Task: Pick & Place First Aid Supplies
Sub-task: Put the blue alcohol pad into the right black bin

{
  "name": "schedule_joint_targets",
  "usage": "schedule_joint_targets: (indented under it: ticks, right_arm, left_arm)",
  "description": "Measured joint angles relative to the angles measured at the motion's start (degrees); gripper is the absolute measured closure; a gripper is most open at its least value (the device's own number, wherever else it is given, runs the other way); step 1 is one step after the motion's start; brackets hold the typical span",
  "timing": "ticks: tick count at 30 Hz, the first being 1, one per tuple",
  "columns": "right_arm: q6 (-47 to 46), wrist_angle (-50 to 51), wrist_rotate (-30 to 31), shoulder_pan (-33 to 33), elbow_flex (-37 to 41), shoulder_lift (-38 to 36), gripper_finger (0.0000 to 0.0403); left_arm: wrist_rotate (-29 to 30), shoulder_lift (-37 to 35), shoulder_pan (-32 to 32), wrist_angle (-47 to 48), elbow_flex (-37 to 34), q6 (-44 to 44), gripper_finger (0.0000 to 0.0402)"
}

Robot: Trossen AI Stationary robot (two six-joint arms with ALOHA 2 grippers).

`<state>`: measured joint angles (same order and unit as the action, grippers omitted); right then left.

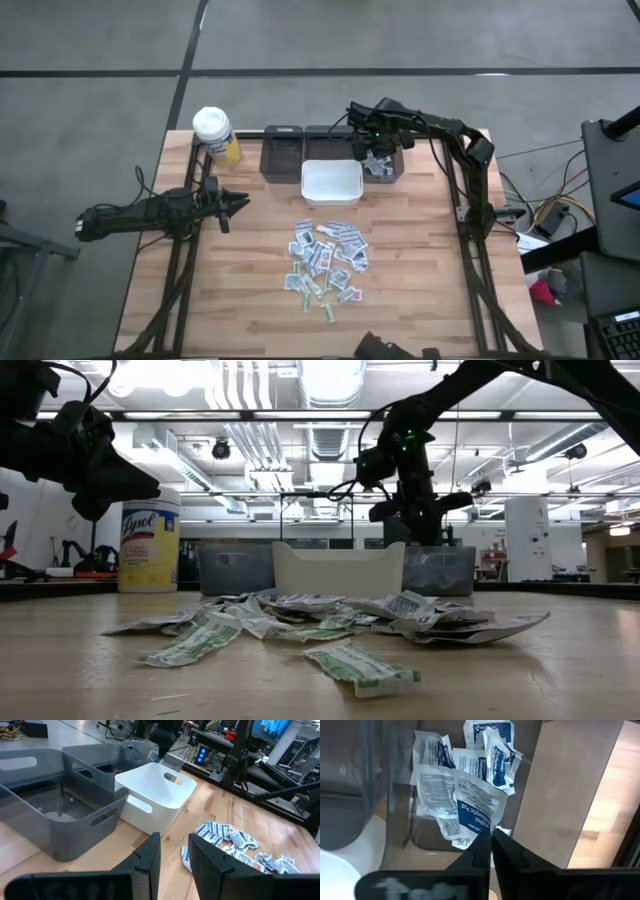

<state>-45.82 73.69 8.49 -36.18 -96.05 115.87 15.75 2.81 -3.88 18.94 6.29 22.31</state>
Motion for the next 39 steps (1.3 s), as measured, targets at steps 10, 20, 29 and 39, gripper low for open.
schedule_joint_targets:
  ticks: [10, 20, 29, 39]
  right_arm:
    - [2.35, -0.77, 0.0, 0.0, -0.04, -1.81, 0.0286]
    - [-0.47, 7.59, -4.52, 4.6, -0.04, -7.1, 0.0239]
    - [-2.7, 8.8, -8.14, 16.07, 0.02, -7.87, 0.0265]
    - [-4.81, 7.8, -8.13, 29.36, 0.31, -7.87, 0.0289]
  left_arm:
    - [0.0, 0.0, 0.0, 0.0, 0.02, 0.0, 0.0307]
    - [0.02, 0.0, 0.02, 0.0, 0.0, 0.0, 0.0307]
    - [0.01, 0.0, 0.01, 0.0, 0.02, 0.0, 0.0307]
    - [0.0, 0.0, 0.02, 0.0, 0.0, 0.0, 0.0307]
